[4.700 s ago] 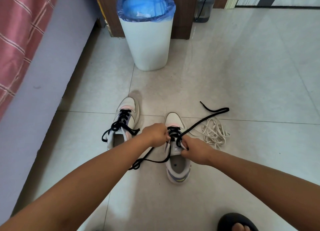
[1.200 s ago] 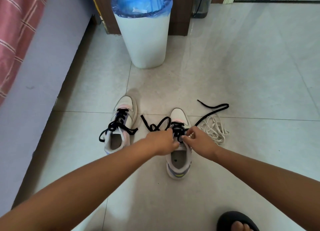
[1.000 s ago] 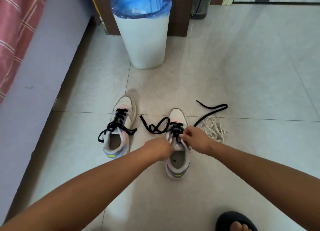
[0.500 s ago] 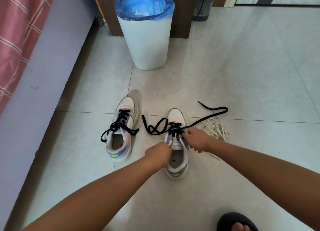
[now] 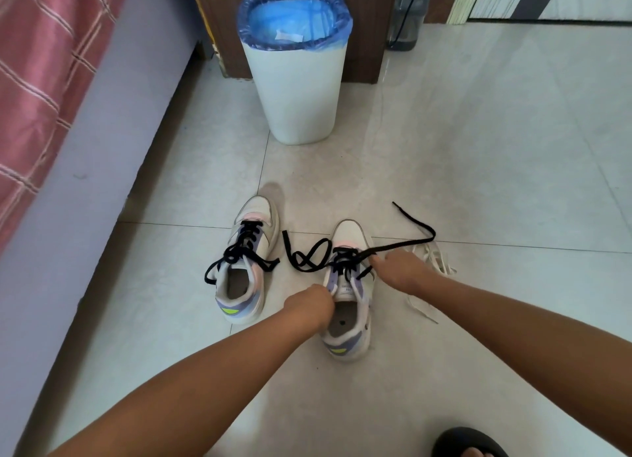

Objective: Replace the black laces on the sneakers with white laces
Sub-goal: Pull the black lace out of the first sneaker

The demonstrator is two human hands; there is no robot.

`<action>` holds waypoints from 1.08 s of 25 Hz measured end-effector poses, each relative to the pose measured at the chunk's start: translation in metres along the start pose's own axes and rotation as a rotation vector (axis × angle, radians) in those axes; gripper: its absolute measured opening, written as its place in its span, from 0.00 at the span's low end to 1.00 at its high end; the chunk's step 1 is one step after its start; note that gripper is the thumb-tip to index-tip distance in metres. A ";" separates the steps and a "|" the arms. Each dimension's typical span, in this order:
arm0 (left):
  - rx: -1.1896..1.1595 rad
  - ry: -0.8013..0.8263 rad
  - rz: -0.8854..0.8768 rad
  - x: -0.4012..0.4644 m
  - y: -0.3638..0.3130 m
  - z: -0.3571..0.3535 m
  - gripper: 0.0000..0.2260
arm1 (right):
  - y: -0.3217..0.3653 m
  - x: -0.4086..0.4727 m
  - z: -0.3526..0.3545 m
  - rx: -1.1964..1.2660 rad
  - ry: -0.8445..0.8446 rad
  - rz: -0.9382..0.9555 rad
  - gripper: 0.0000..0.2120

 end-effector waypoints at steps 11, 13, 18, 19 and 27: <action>0.197 0.114 -0.103 -0.006 0.006 0.005 0.15 | -0.005 0.008 0.034 -0.694 -0.435 0.309 0.08; 0.204 0.112 -0.096 -0.007 0.009 0.008 0.14 | -0.011 0.008 0.048 -1.048 -0.635 0.416 0.16; 0.231 0.009 -0.061 -0.008 0.008 0.007 0.16 | 0.003 -0.001 0.008 0.179 0.093 -0.067 0.24; 0.243 0.004 -0.074 -0.009 0.006 0.007 0.18 | 0.008 -0.007 -0.004 0.433 0.295 -0.104 0.23; 0.230 -0.018 -0.081 -0.015 0.003 0.010 0.18 | 0.008 -0.002 -0.008 0.576 0.281 -0.044 0.16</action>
Point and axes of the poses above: each hand's wrist, its own x-axis towards the middle knuckle, its own z-axis out of the back of the hand, y = z × x, the point moved 2 cm from there along x, towards the middle knuckle, and after that the axes turned 10 degrees about -x, right-handed, at the moved point
